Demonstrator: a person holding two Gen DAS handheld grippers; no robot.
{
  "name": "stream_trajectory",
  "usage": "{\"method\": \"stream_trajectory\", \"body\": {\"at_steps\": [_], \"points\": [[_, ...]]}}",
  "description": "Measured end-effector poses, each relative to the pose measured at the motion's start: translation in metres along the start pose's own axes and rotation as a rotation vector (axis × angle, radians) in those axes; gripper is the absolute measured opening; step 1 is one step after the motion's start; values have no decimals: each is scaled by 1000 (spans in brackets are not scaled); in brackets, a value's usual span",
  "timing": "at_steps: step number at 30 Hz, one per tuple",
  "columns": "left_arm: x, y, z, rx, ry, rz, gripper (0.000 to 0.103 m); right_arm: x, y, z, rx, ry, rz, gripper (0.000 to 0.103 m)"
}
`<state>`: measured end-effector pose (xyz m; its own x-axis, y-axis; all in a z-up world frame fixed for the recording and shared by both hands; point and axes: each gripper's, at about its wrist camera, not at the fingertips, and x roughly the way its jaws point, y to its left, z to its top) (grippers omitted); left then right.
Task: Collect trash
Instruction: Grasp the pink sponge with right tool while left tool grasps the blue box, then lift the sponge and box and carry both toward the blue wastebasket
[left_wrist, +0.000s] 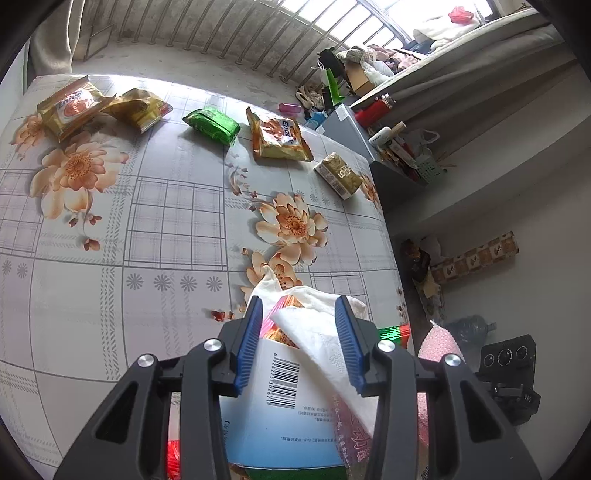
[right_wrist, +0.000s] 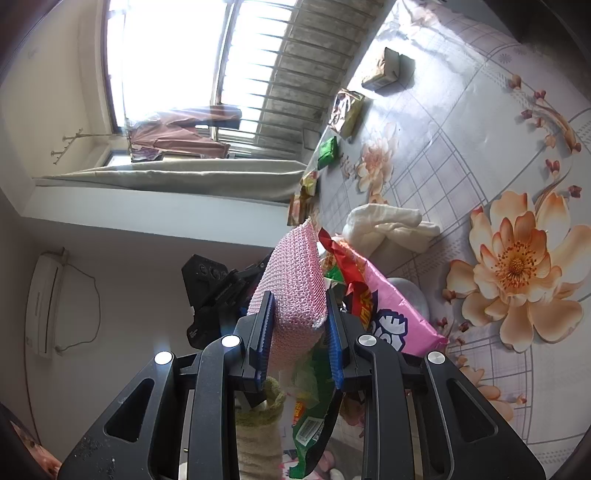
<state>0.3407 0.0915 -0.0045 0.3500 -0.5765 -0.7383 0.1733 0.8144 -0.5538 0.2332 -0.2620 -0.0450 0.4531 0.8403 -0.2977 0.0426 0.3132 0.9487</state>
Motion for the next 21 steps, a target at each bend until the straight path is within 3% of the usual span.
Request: {"method": "stream_trajectory", "body": {"at_steps": [10,15,21], "points": [[7,5,3,-14,4,-2,17,-2,-1,0,6,-4,2,24],[4,5,2,-10,-20,-13,1,-6,-2,-1,9,-12,3,24],[-12,3,4,-5,-92,-23,0,-14,-4,-1,13,-29,2,24]]}}
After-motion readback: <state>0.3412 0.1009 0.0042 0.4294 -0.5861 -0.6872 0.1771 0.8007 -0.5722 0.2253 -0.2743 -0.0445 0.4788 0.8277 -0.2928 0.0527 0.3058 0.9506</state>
